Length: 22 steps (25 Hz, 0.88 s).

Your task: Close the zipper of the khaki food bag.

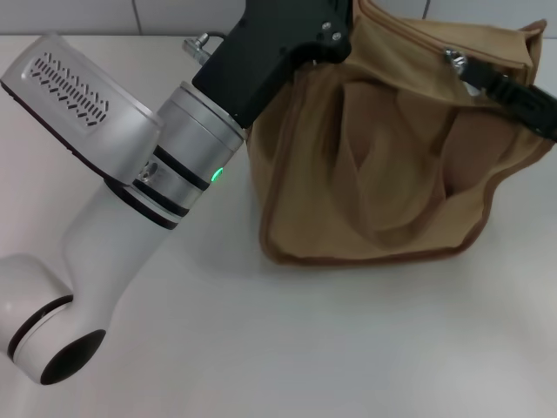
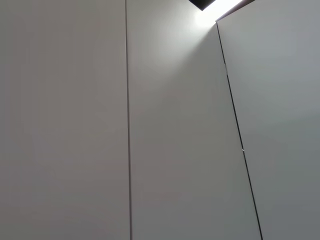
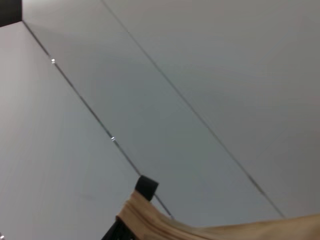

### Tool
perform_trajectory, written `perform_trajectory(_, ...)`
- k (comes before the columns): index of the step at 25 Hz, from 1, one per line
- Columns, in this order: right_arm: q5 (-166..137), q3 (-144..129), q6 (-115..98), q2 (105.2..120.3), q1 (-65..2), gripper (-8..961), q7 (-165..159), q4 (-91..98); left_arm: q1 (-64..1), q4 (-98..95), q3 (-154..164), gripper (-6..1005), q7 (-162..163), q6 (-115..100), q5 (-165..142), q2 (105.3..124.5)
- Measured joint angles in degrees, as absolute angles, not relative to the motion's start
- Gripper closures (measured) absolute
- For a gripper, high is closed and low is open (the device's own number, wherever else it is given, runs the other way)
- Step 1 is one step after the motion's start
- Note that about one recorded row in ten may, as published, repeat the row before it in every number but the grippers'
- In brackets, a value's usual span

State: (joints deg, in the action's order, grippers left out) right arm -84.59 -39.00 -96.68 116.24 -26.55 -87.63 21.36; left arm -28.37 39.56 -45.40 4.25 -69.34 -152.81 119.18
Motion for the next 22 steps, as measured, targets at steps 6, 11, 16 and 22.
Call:
perform_trajectory(6,-84.54,-36.92,-96.24,114.84,-23.07,957,-87.78,21.36,-27.93,39.40,-45.73,884,4.30,-69.30,-152.76,119.18)
perform_trajectory(11,-84.71,-34.92,-96.16,113.97,-20.28,958,-87.73,21.35,-27.53,38.78,-46.54,883,4.53,-69.22,-152.72,119.18)
perform_trajectory(16,-84.61,-29.71,-97.80,114.21,-17.70,958,-83.89,21.37,-27.03,37.81,-47.21,883,4.92,-69.19,-152.59,119.18)
perform_trajectory(22,-84.55,-19.41,-102.73,117.30,-14.63,891,-75.29,21.35,-26.65,35.09,-47.23,882,5.12,-69.19,-152.53,119.15)
